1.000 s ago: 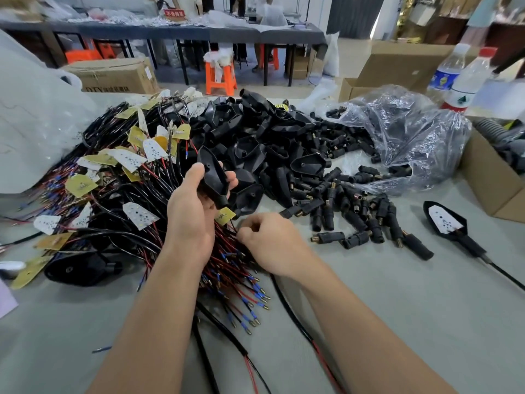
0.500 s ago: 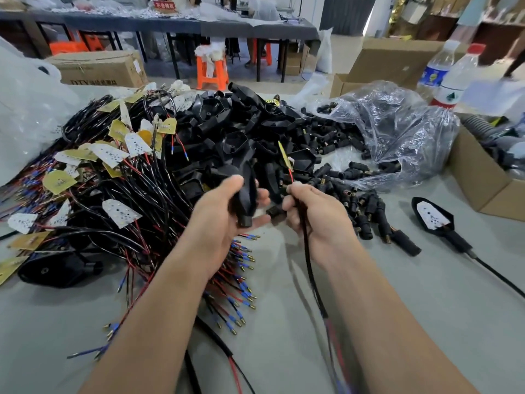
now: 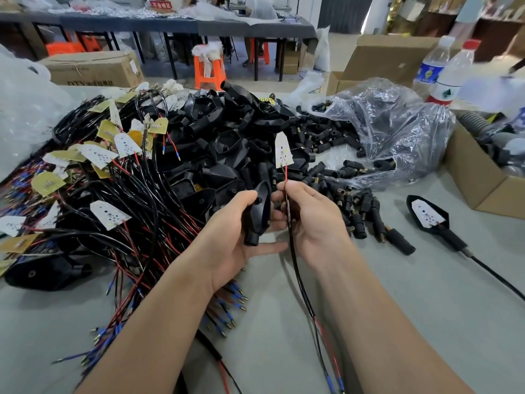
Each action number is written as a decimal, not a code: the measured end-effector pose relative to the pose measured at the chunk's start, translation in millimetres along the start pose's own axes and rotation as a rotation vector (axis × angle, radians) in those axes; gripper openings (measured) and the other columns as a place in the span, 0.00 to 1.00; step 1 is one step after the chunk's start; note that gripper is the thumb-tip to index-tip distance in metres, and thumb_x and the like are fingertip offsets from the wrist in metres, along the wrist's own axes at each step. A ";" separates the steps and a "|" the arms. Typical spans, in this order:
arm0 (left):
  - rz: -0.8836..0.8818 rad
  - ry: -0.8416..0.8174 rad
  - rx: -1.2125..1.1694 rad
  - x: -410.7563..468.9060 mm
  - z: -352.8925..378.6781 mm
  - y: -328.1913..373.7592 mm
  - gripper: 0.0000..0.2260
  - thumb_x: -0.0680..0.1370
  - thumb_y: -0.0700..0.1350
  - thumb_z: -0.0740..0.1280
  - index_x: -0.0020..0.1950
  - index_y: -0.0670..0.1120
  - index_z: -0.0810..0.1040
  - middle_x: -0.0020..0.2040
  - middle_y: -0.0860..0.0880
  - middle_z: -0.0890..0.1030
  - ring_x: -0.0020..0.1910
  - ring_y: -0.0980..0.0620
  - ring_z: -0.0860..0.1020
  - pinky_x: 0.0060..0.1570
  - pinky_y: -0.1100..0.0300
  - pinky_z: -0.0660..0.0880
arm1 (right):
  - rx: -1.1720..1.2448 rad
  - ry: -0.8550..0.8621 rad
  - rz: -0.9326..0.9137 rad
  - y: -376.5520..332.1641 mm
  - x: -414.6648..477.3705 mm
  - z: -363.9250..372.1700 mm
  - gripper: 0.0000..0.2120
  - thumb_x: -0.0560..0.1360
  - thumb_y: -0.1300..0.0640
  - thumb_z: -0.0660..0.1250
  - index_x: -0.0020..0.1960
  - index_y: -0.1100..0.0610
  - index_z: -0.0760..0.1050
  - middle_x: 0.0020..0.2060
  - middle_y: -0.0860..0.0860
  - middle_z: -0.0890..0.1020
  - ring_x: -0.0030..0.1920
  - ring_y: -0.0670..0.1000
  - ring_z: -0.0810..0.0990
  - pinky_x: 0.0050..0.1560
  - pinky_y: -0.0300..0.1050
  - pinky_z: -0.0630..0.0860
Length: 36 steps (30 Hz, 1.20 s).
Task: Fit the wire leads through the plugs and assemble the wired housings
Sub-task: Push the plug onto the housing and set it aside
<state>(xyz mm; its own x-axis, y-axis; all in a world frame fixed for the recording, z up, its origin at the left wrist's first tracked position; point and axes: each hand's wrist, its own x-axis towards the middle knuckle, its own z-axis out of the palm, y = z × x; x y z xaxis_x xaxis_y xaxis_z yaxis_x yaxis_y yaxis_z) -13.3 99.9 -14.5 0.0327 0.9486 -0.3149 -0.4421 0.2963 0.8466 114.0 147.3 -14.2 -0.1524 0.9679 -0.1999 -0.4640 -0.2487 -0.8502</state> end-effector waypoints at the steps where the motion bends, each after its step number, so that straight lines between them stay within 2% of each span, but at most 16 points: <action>1: -0.028 -0.032 0.031 -1.0 0.6 -0.3 0.20 0.86 0.52 0.56 0.65 0.42 0.81 0.60 0.38 0.84 0.64 0.38 0.81 0.51 0.39 0.83 | -0.010 0.004 0.006 0.1 0.2 -0.6 0.08 0.79 0.60 0.68 0.44 0.59 0.84 0.34 0.54 0.83 0.26 0.52 0.77 0.26 0.40 0.73; 4: -0.059 -0.071 0.093 -4.1 6.1 -2.7 0.18 0.87 0.50 0.56 0.68 0.44 0.80 0.66 0.37 0.81 0.66 0.38 0.79 0.50 0.43 0.84 | -0.049 0.032 0.046 -0.9 2.0 -3.0 0.08 0.80 0.57 0.68 0.47 0.58 0.86 0.31 0.52 0.82 0.24 0.50 0.76 0.24 0.38 0.70; 8: -0.037 -0.072 0.081 -3.6 5.8 -0.6 0.20 0.87 0.50 0.55 0.68 0.40 0.79 0.57 0.40 0.84 0.52 0.47 0.83 0.58 0.47 0.82 | -0.034 0.013 0.041 0.5 4.0 -3.7 0.11 0.80 0.58 0.67 0.42 0.57 0.85 0.30 0.53 0.79 0.24 0.49 0.68 0.23 0.37 0.63; 11: -0.002 -0.037 -0.051 -1.9 2.0 2.2 0.20 0.86 0.50 0.57 0.67 0.38 0.79 0.53 0.40 0.81 0.44 0.49 0.82 0.51 0.52 0.83 | -0.077 -0.038 0.003 2.4 2.4 -1.7 0.10 0.81 0.60 0.66 0.46 0.58 0.85 0.32 0.55 0.79 0.27 0.50 0.71 0.24 0.38 0.69; 15: 0.034 0.007 -0.130 -1.4 -0.7 5.9 0.19 0.86 0.51 0.58 0.65 0.38 0.79 0.49 0.43 0.83 0.42 0.51 0.81 0.46 0.56 0.82 | -0.320 -0.135 -0.089 -2.3 -1.0 -6.7 0.06 0.80 0.61 0.68 0.54 0.56 0.83 0.37 0.54 0.83 0.34 0.51 0.79 0.36 0.43 0.77; 17: 0.060 0.027 -0.125 -1.2 -2.3 8.1 0.20 0.87 0.51 0.58 0.68 0.38 0.78 0.54 0.42 0.84 0.48 0.49 0.82 0.48 0.56 0.82 | -0.538 -0.191 -0.102 -9.0 -5.8 -12.6 0.06 0.79 0.55 0.71 0.55 0.54 0.82 0.37 0.53 0.83 0.34 0.50 0.77 0.33 0.41 0.74; 19: 0.076 0.048 -0.098 -1.2 -3.9 9.1 0.21 0.87 0.51 0.56 0.69 0.38 0.77 0.61 0.41 0.84 0.57 0.45 0.82 0.54 0.53 0.82 | -0.742 -0.288 -0.062 -16.4 -10.3 -19.8 0.11 0.78 0.47 0.72 0.48 0.56 0.82 0.33 0.54 0.82 0.29 0.49 0.74 0.27 0.38 0.68; 21: 0.087 0.064 -0.116 -1.0 -4.0 9.7 0.22 0.87 0.51 0.56 0.71 0.36 0.75 0.60 0.40 0.82 0.57 0.43 0.80 0.59 0.50 0.78 | -0.877 -0.439 0.044 -21.6 -14.9 -25.5 0.17 0.76 0.45 0.73 0.41 0.58 0.80 0.30 0.55 0.80 0.25 0.49 0.70 0.25 0.38 0.65; 24: 0.113 0.028 -0.209 -0.6 -5.3 11.0 0.19 0.87 0.50 0.56 0.67 0.39 0.77 0.58 0.41 0.81 0.54 0.46 0.79 0.59 0.51 0.78 | -0.960 -0.592 0.135 -20.5 -20.4 -23.6 0.14 0.75 0.55 0.74 0.36 0.62 0.78 0.28 0.58 0.78 0.24 0.50 0.68 0.26 0.39 0.63; 26: 0.110 0.000 -0.245 -1.3 -6.6 10.5 0.18 0.87 0.50 0.55 0.64 0.41 0.79 0.58 0.42 0.82 0.56 0.47 0.81 0.63 0.51 0.77 | -0.896 -0.584 0.123 -20.1 -20.9 -20.9 0.14 0.77 0.60 0.72 0.33 0.58 0.79 0.27 0.58 0.77 0.24 0.49 0.68 0.26 0.38 0.63; 28: 0.101 -0.018 -0.269 -1.5 -8.3 10.7 0.18 0.87 0.51 0.55 0.62 0.42 0.79 0.57 0.42 0.83 0.54 0.47 0.84 0.59 0.51 0.81 | -0.818 -0.522 0.050 -25.2 -19.0 -21.2 0.17 0.80 0.59 0.69 0.32 0.53 0.80 0.28 0.58 0.78 0.23 0.48 0.69 0.25 0.37 0.63; 31: 0.090 -0.034 -0.200 -2.9 -9.6 12.5 0.17 0.87 0.49 0.55 0.63 0.41 0.79 0.54 0.42 0.84 0.48 0.48 0.84 0.44 0.56 0.83 | -0.674 -0.400 -0.068 -35.9 -14.7 -25.6 0.18 0.83 0.54 0.63 0.35 0.52 0.80 0.29 0.57 0.81 0.22 0.47 0.71 0.25 0.36 0.62; 34: 0.049 -0.020 -0.093 -3.6 -7.4 10.6 0.17 0.84 0.47 0.57 0.65 0.41 0.79 0.47 0.44 0.83 0.39 0.50 0.80 0.32 0.61 0.76 | -0.616 -0.344 -0.121 -37.4 -11.7 -26.5 0.20 0.84 0.54 0.61 0.34 0.53 0.78 0.30 0.60 0.80 0.21 0.49 0.69 0.27 0.40 0.61; 36: 0.047 -0.013 -0.092 -3.2 -6.4 9.9 0.19 0.82 0.47 0.58 0.67 0.41 0.79 0.42 0.46 0.78 0.34 0.52 0.74 0.25 0.64 0.69 | -0.673 -0.359 -0.105 -33.0 -13.7 -23.1 0.21 0.85 0.54 0.60 0.33 0.53 0.76 0.29 0.60 0.77 0.23 0.51 0.67 0.24 0.37 0.60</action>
<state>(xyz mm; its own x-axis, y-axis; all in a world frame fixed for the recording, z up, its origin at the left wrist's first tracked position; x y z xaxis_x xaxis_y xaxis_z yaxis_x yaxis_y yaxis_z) -23.6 99.1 -7.8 0.0214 0.9628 -0.2695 -0.5235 0.2404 0.8174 151.6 143.1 5.3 -0.4639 0.8854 -0.0297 0.1217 0.0305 -0.9921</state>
